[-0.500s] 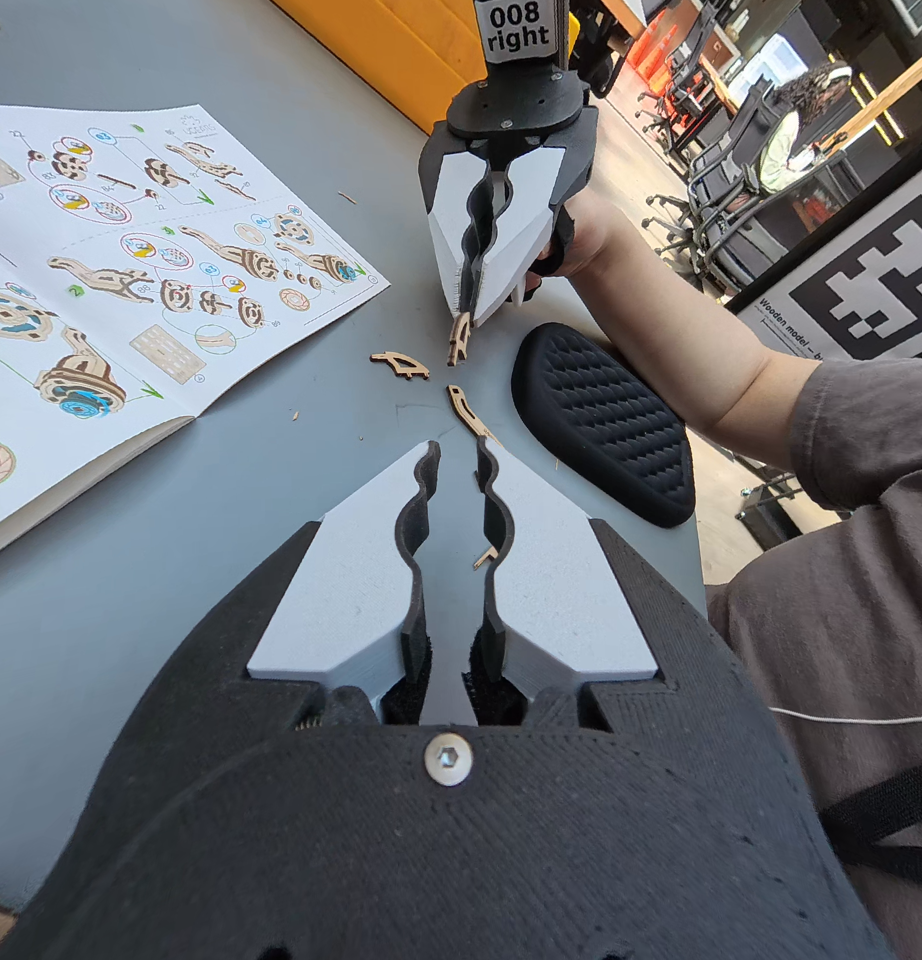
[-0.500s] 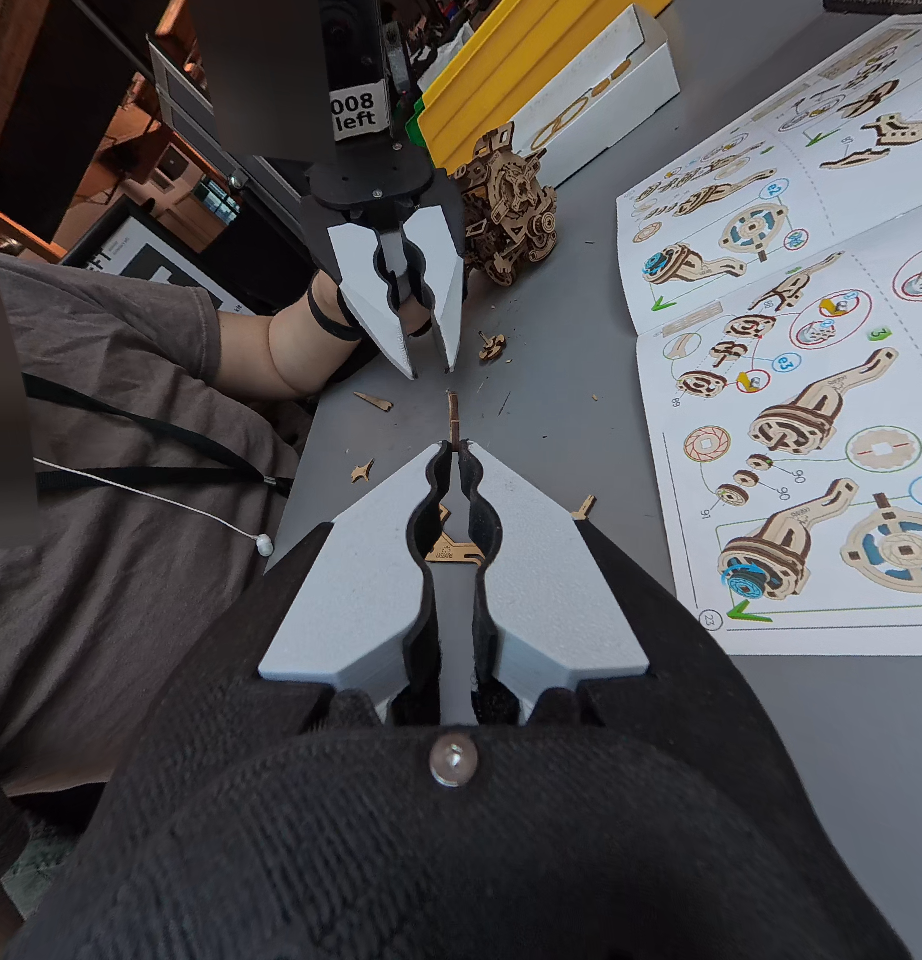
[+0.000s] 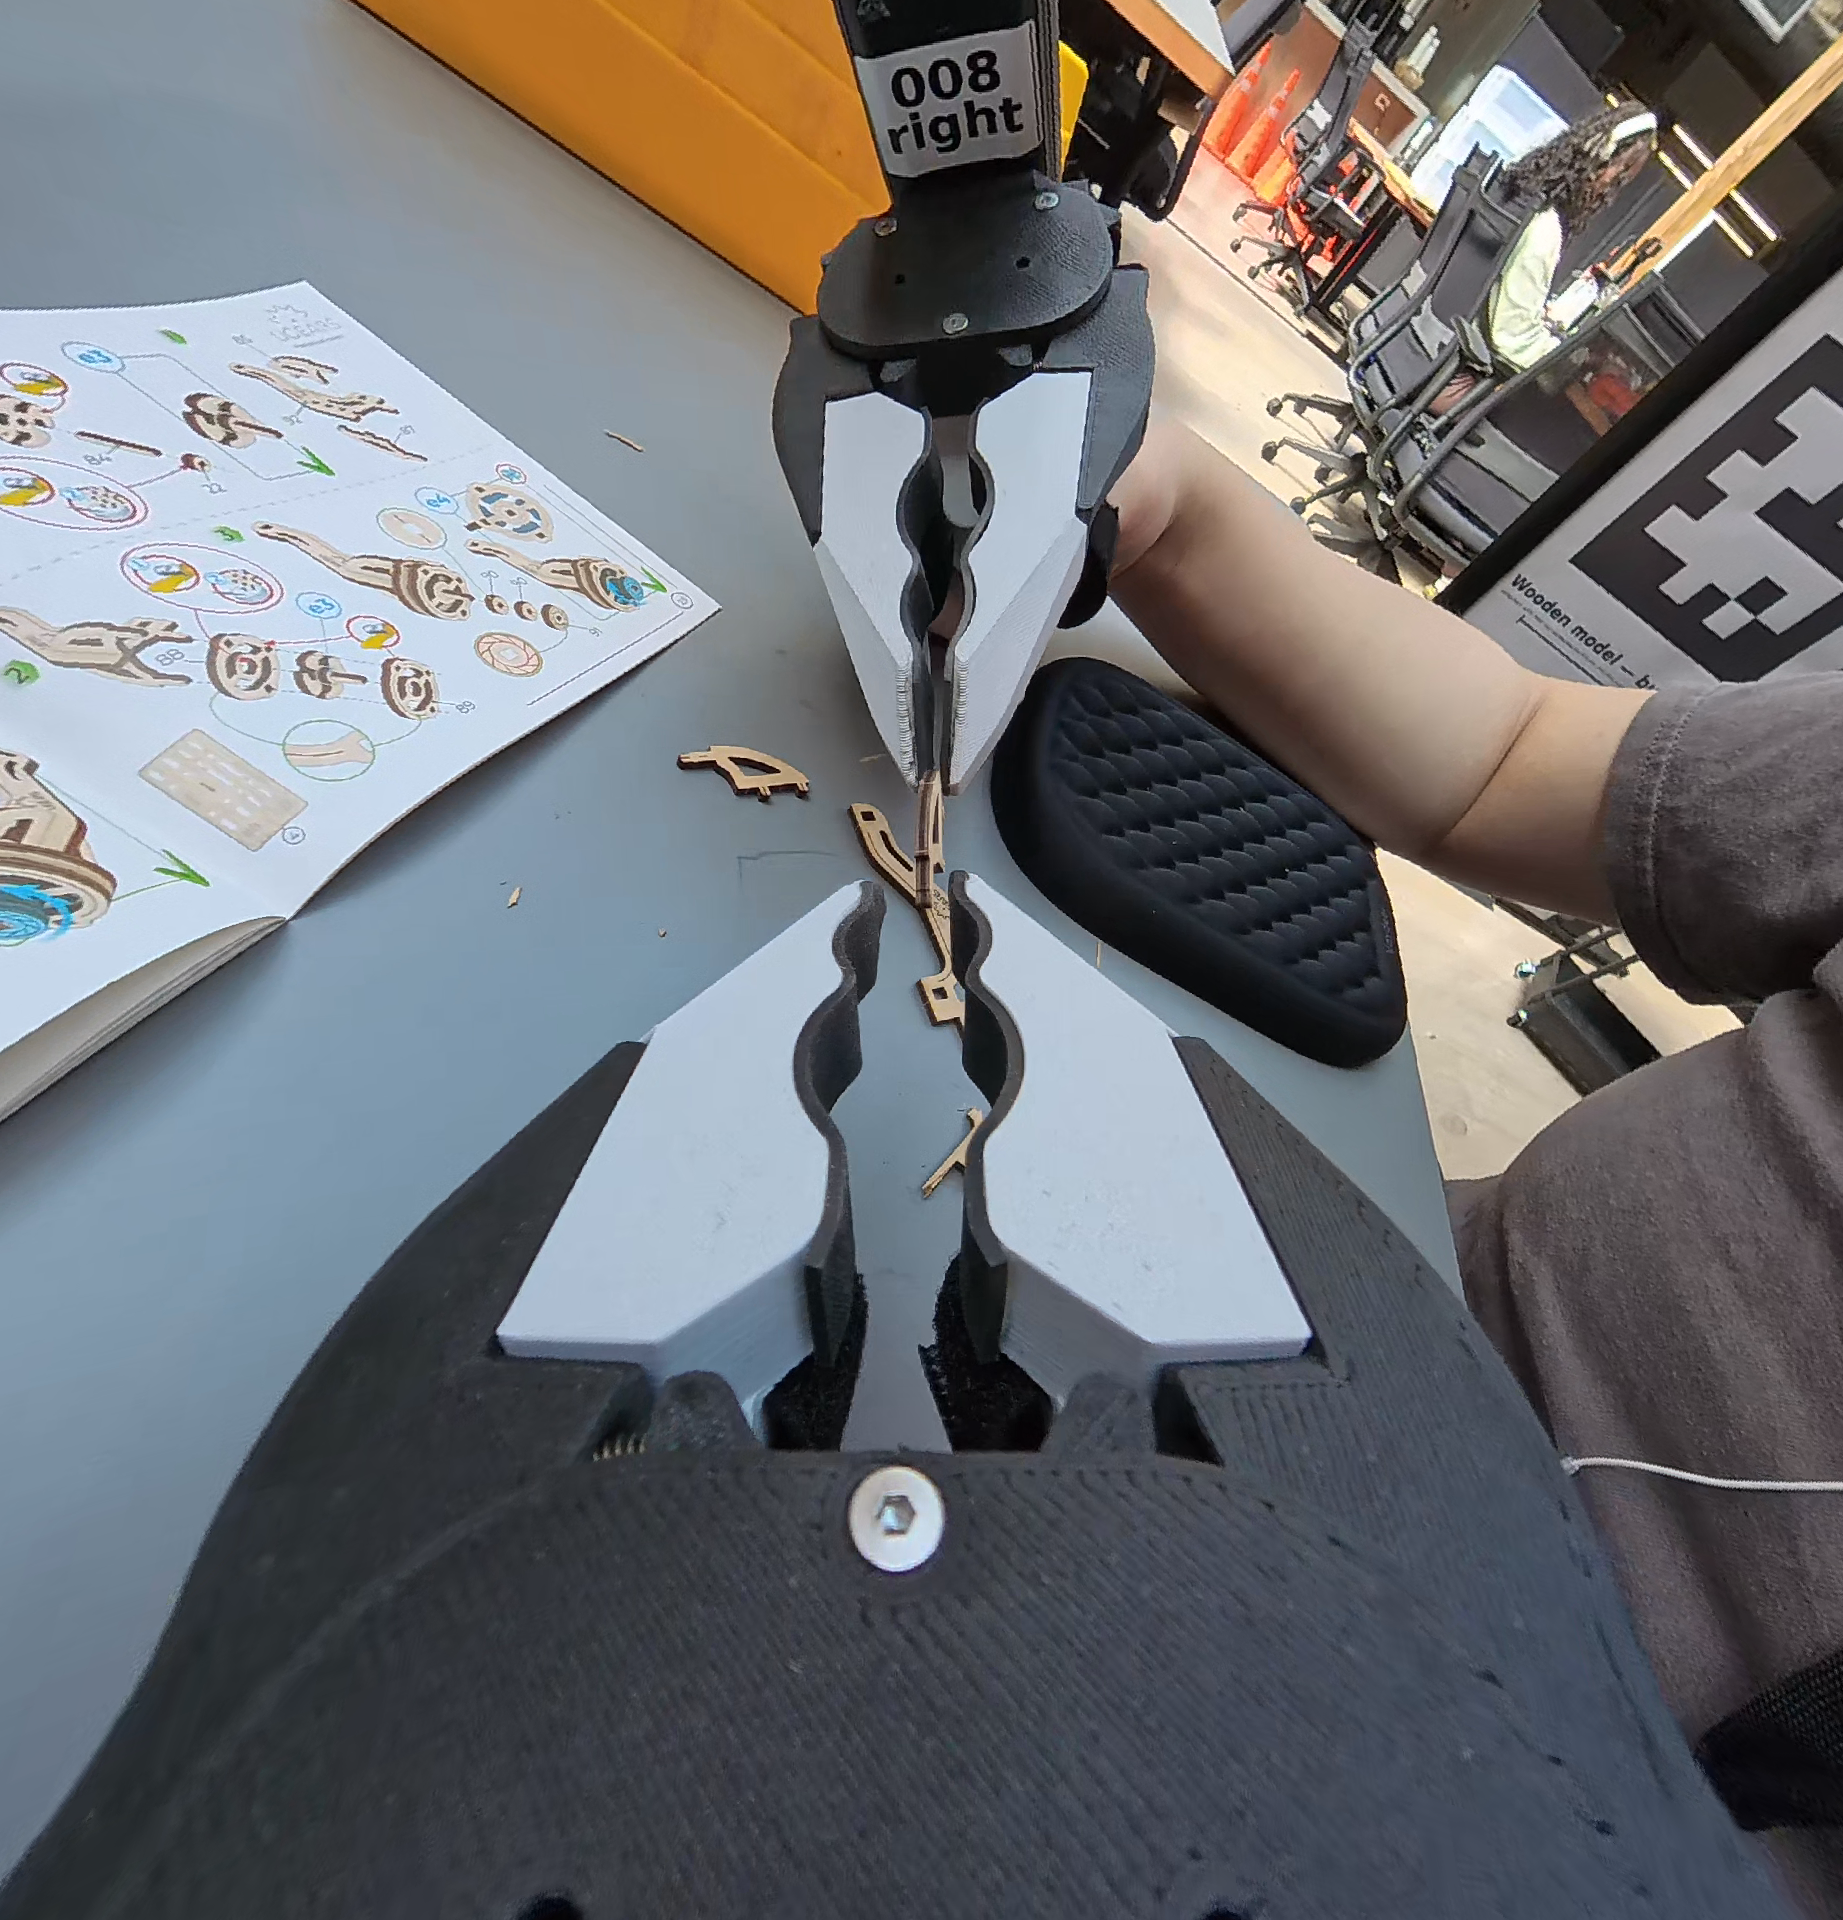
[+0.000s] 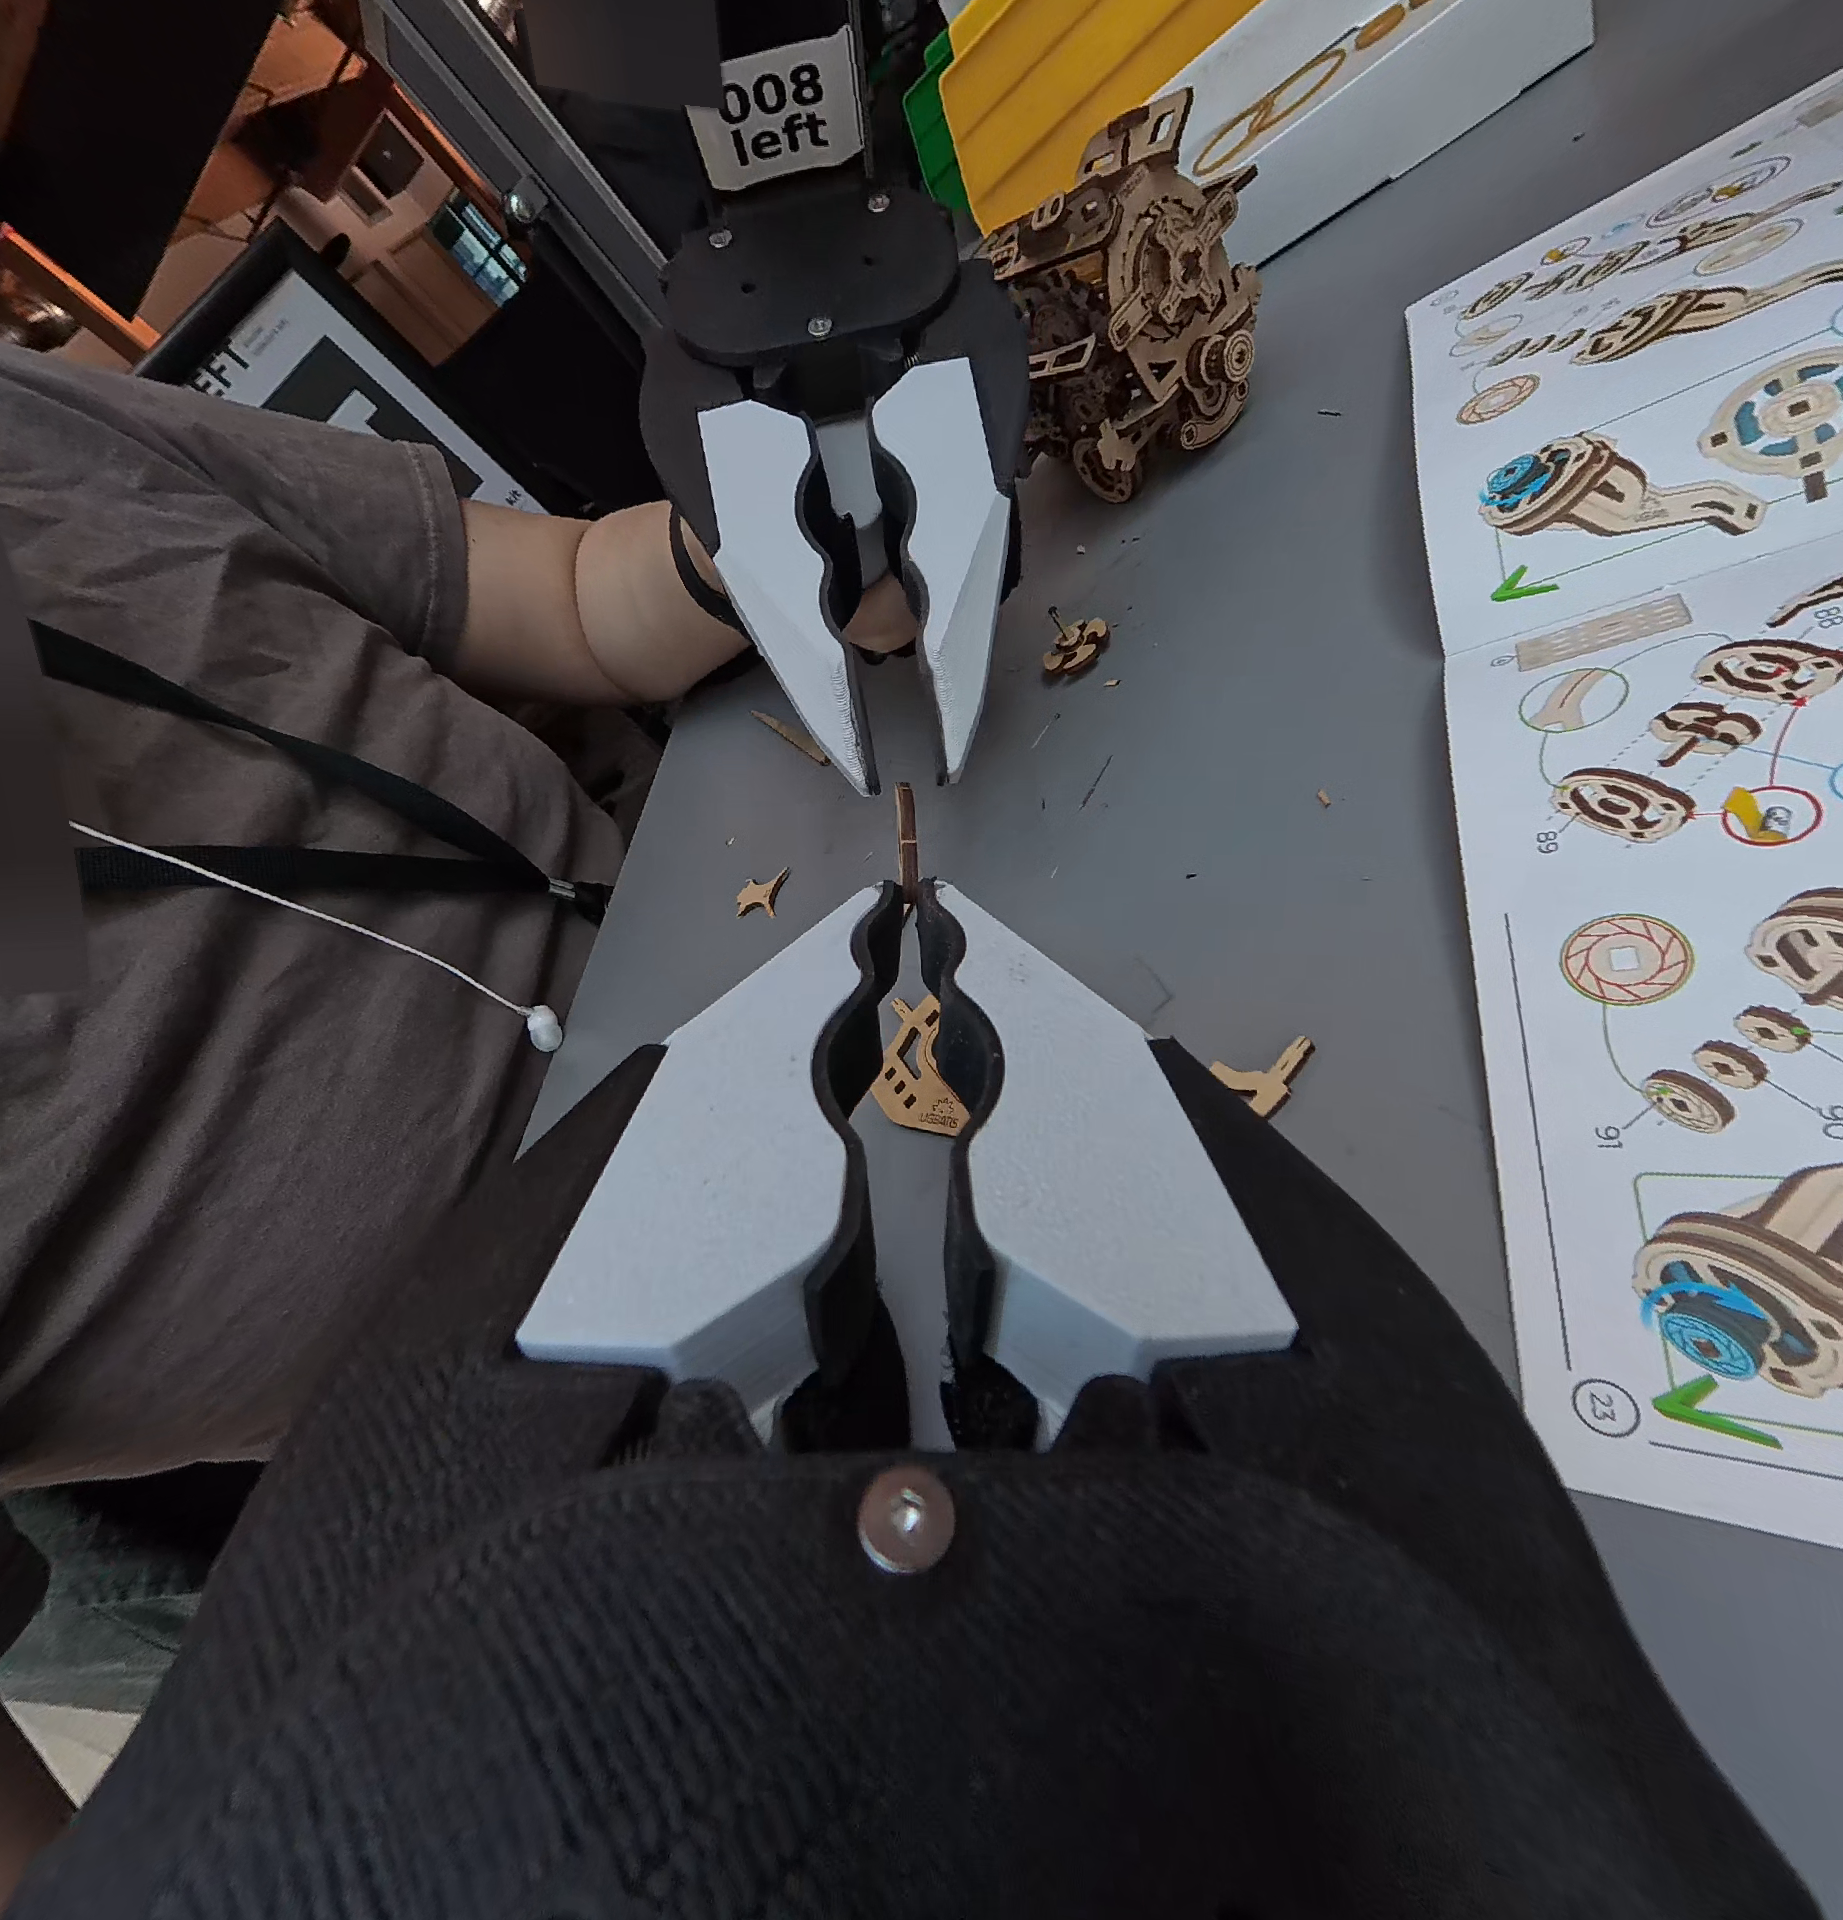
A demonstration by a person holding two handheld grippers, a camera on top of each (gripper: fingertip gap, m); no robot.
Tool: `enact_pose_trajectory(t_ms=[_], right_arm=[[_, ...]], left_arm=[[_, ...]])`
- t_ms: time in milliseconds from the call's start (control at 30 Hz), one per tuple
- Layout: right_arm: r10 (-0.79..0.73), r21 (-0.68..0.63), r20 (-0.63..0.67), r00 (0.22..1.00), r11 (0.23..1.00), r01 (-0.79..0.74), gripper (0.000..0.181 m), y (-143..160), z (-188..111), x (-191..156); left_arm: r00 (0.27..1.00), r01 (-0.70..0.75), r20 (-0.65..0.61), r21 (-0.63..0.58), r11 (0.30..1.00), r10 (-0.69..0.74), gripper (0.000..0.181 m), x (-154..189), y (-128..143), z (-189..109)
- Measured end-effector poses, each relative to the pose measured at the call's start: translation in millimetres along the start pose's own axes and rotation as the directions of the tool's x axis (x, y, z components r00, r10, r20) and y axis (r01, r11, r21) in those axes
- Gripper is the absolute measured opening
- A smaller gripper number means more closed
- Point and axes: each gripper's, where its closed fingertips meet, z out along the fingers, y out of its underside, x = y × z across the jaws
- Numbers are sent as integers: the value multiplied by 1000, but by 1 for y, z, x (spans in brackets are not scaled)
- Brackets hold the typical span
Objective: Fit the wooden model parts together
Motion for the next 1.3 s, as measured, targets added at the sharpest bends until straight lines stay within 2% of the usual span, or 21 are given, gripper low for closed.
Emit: enact_pose_trajectory(t_ms=[267,867,1000,1133,1200,1300], right_arm=[[-9,-15,16,1000,1000,9,2,3,3,-3],[-92,-15,24,995,996,93,2,1,10,-9],[-136,-20,-22,991,991,135,17,0,7,-6],[-273,-70,-66,960,961,269,31,6,-5,-9],[-353,-166,-44,935,925,342,37,23,-6,-15],[-401,-285,-53,914,884,371,40,40,-4,-13]], left_arm=[[1000,-21,-20,-36,999,21,1,6,7,6],[998,9,-69,-46,999,-12,1,12,7,3],[998,1,-62,-45,999,-4,1,11,6,1],[999,-4,-51,-26,1000,2,1,9,1,-5],[999,1,-48,-12,1000,-1,1,8,-2,-8],[998,21,-57,5,1000,-21,1,7,-5,-11]])
